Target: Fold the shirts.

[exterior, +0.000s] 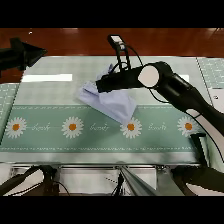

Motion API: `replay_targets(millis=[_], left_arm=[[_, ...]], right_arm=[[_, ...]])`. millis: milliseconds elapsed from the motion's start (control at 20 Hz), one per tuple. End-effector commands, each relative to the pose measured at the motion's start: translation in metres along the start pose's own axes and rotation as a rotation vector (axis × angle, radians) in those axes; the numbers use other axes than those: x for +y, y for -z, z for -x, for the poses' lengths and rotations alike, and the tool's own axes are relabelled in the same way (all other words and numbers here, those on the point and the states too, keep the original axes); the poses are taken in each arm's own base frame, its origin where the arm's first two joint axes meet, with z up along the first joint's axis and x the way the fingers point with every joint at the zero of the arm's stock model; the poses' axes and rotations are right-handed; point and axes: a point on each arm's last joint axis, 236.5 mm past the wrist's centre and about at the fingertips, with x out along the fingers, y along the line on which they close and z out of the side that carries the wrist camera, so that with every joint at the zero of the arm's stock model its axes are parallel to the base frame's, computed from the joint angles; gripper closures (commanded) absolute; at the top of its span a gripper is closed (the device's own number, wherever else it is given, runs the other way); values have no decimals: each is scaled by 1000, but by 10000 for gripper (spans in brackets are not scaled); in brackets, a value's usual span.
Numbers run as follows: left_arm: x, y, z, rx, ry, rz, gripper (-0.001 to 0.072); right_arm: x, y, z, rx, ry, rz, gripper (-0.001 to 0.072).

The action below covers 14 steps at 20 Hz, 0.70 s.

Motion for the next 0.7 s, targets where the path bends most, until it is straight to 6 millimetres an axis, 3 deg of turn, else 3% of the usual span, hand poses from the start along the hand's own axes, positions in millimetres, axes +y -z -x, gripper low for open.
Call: replay_targets(millis=[0,200,350,500,650], left_arm=[[2,12,-4,41,-22,-27,684],[1,21,-10,71,-31,-46,683],[-2,24,-13,81,-26,-50,684],[-4,26,-15,87,-22,-53,684],[-6,28,-16,93,-17,-56,683]], right_arm=[[22,-30,31,-123,-14,82,688],[35,-53,75,-223,-6,136,688],[41,-59,90,-251,-15,141,688],[36,-54,78,-228,-8,130,688],[21,-37,39,-152,5,99,688]])
